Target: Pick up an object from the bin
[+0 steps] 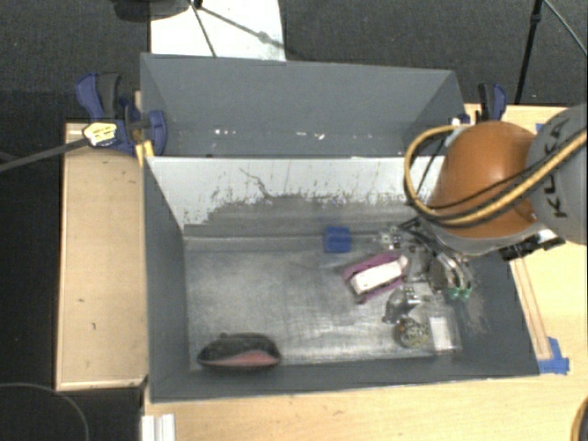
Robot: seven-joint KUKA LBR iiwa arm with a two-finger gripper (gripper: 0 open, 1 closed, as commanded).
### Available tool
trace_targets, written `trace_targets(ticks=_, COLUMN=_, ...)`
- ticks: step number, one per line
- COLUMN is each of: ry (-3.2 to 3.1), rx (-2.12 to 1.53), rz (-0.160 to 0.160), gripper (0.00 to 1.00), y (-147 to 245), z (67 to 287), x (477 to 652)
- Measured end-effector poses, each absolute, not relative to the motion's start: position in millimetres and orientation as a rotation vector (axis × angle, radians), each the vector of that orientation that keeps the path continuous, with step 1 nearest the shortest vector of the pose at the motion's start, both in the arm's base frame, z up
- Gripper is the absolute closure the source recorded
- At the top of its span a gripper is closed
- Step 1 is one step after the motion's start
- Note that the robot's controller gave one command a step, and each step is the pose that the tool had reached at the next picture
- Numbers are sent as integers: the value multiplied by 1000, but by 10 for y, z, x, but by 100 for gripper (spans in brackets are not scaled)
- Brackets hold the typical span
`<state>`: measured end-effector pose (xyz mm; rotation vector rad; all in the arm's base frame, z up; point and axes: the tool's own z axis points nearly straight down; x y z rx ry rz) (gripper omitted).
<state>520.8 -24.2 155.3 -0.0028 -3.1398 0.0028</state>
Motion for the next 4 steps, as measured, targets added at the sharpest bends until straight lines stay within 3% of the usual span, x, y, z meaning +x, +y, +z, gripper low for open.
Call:
trace_targets(ticks=1, ry=-3123, rx=-350, rz=-1, gripper=0, y=-165, z=726, x=5373)
trace_targets(ticks=2, ry=-3124, rx=-353, rz=-3, gripper=100, y=-161, z=743, x=5378)
trace_targets(ticks=3, ry=-3125, rx=-355, rz=-2, gripper=0, y=-167, z=731, x=5377)
trace_targets(ticks=4, ry=-3120, rx=-354, rz=3, gripper=0, y=-681, z=788, x=5194)
